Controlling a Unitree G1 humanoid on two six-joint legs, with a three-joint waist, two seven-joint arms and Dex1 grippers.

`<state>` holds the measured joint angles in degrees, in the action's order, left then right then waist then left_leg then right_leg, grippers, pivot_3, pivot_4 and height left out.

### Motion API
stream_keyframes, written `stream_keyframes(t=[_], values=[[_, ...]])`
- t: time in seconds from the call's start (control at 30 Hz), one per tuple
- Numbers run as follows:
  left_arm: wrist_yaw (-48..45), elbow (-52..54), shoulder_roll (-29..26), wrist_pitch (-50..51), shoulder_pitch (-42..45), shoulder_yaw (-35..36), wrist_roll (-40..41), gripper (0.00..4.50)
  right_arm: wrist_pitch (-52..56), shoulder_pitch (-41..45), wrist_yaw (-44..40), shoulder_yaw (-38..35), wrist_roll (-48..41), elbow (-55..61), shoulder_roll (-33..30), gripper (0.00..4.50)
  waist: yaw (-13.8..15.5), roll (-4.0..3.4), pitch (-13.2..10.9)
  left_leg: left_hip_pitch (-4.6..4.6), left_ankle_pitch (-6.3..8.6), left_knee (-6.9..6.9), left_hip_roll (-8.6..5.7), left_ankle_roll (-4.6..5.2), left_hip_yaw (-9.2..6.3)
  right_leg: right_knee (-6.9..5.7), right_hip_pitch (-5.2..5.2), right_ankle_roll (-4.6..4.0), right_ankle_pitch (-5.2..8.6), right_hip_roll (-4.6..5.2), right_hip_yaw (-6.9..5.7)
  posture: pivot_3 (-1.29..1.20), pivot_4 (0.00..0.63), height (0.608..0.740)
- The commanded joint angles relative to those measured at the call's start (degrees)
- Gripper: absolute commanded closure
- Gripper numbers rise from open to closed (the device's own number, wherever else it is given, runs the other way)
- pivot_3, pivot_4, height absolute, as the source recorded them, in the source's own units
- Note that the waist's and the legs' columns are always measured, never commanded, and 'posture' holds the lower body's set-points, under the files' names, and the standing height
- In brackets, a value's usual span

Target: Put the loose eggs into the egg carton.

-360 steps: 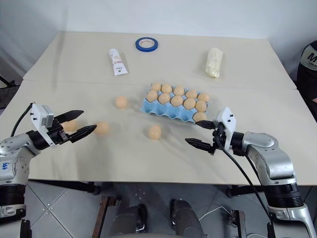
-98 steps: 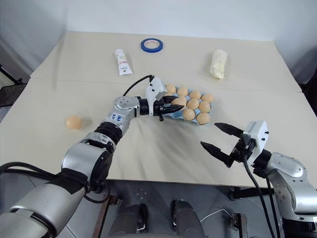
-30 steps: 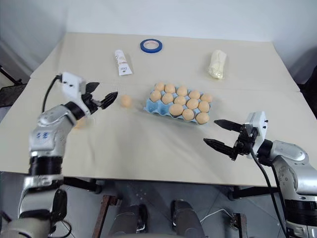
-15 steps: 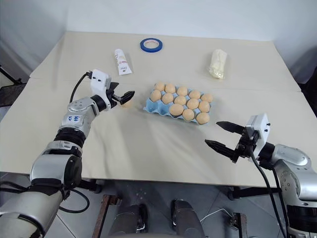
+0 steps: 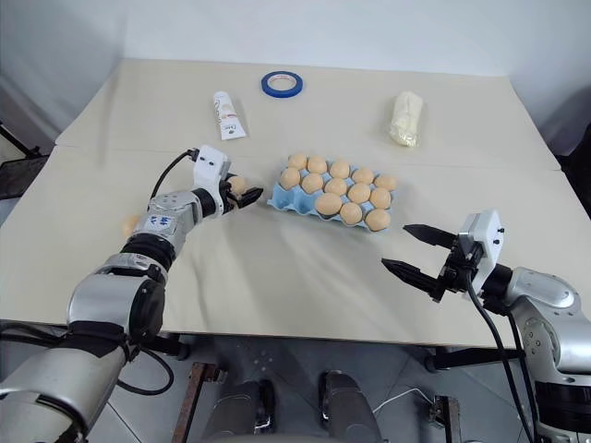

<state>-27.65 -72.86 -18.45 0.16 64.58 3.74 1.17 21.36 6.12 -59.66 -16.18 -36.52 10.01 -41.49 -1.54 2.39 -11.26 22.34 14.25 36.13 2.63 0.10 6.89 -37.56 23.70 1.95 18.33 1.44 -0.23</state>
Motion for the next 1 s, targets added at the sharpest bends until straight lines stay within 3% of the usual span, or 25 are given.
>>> stream_keyframes(t=[0.03, 0.13, 0.2, 0.37, 0.6, 1.0], values=[[0.36, 0.04, 0.11, -0.52, 1.99, 0.46, -0.49, 1.93, -0.15, -0.37, 0.23, -1.22, -0.52, 1.14, -0.33, 0.00, 0.01, 0.00, 0.00, 0.00, 0.00, 0.01, 0.00, 0.00, 0.00, 0.00, 0.00, 0.00, 0.00, 0.00, 0.00, 0.00, 0.150, 0.740], [0.60, 0.01, 0.03, -0.77, 2.05, 0.37, -0.79, 2.72, -0.15, -0.48, 0.46, -1.31, -0.45, 1.15, -0.41, 0.00, 0.00, 0.00, 0.00, 0.00, 0.00, 0.03, -0.01, 0.00, 0.00, -0.01, -0.01, 0.00, 0.00, 0.01, 0.01, 0.00, 0.150, 0.740], [-0.53, 0.67, -0.04, -2.07, 2.34, -0.10, -1.17, 2.84, -0.16, -0.69, 0.59, -1.41, -0.48, 1.32, -0.44, 0.00, 0.00, 0.00, 0.00, -0.01, 0.00, 0.02, 0.00, 0.00, 0.00, -0.02, -0.01, 0.00, 0.00, 0.00, 0.01, 0.00, 0.150, 0.740], [-9.33, 5.59, 2.13, -5.68, 4.23, 0.52, 1.62, 2.87, -0.11, -1.21, 0.73, -1.86, -0.77, 1.80, -0.58, 0.00, 0.11, 0.00, 0.00, 0.02, -0.01, 0.02, -0.01, -0.01, 0.00, 0.00, 0.00, 0.00, 0.00, 0.00, -0.01, 0.00, 0.150, 0.740], [-22.64, 13.48, 6.17, -3.24, 3.50, -1.06, 4.68, 2.87, -0.76, -2.21, 1.96, -2.09, -0.71, 2.57, 0.32, 0.00, 0.10, 0.00, 0.00, 0.02, -0.03, 0.02, -0.03, -0.05, 0.02, 0.01, -0.01, 0.00, 0.00, 0.00, 0.00, 0.00, 0.150, 0.740], [-19.33, 7.90, 8.11, -2.27, 4.54, -3.63, 0.83, 2.87, -1.22, -6.54, 4.26, -3.92, -1.36, 5.75, 1.33, 0.00, -0.01, 0.01, -0.01, -0.04, -0.06, 0.06, -0.04, 0.01, 0.02, -0.12, -0.02, 0.01, 0.00, -0.01, 0.08, 0.00, 0.150, 0.740]])
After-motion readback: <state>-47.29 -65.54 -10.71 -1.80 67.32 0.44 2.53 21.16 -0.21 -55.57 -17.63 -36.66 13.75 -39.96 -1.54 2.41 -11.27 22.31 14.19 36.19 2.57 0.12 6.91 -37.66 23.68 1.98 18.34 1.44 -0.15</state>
